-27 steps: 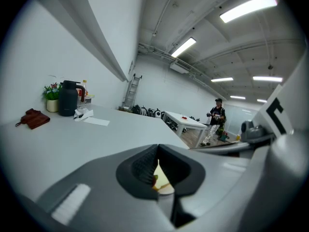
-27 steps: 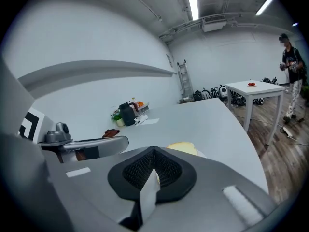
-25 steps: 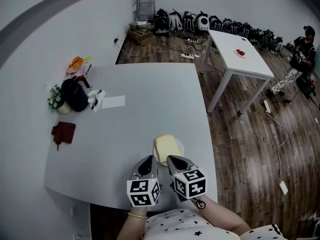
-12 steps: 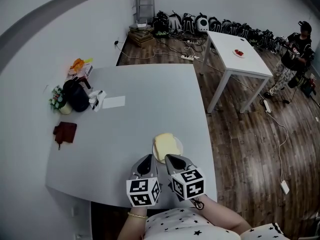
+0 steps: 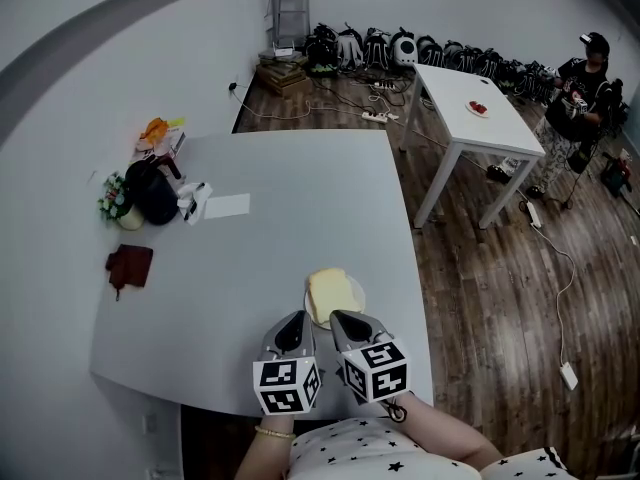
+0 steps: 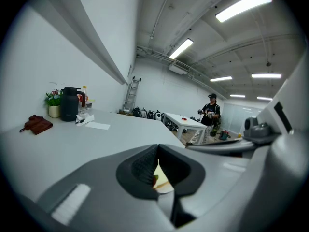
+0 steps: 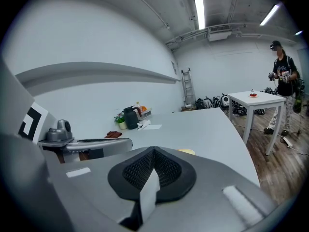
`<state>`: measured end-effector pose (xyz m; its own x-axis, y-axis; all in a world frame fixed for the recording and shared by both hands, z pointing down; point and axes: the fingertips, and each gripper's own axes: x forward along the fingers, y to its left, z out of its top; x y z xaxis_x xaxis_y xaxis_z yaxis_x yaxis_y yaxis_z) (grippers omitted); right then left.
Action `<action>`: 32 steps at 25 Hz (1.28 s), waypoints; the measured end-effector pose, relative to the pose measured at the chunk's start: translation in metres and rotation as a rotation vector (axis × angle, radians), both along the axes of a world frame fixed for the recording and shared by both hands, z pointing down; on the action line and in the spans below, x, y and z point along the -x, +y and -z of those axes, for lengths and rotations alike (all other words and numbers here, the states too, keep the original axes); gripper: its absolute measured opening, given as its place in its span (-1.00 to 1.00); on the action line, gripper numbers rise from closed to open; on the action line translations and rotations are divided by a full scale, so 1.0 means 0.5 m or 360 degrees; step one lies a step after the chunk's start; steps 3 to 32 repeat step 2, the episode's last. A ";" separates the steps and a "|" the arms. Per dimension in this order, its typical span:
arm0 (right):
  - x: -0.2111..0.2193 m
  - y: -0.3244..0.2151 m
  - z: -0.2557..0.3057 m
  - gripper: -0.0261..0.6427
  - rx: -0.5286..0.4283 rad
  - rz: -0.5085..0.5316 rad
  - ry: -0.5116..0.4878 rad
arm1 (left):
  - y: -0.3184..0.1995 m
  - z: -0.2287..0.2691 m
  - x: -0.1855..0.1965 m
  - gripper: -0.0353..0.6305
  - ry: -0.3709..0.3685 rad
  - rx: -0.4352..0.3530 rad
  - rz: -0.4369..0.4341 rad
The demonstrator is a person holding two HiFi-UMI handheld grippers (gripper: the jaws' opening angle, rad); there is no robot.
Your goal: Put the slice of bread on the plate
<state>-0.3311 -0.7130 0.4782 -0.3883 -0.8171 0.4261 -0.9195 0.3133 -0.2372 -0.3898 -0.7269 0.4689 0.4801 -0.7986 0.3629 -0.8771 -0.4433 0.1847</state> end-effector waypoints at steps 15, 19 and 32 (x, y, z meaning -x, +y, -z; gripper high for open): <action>0.001 -0.003 -0.001 -0.93 -0.0002 -0.0002 0.0001 | -0.003 -0.002 0.002 -0.87 -0.0002 0.0002 0.0001; 0.001 -0.003 -0.001 -0.93 -0.0002 -0.0002 0.0001 | -0.003 -0.002 0.002 -0.87 -0.0002 0.0002 0.0001; 0.001 -0.003 -0.001 -0.93 -0.0002 -0.0002 0.0001 | -0.003 -0.002 0.002 -0.87 -0.0002 0.0002 0.0001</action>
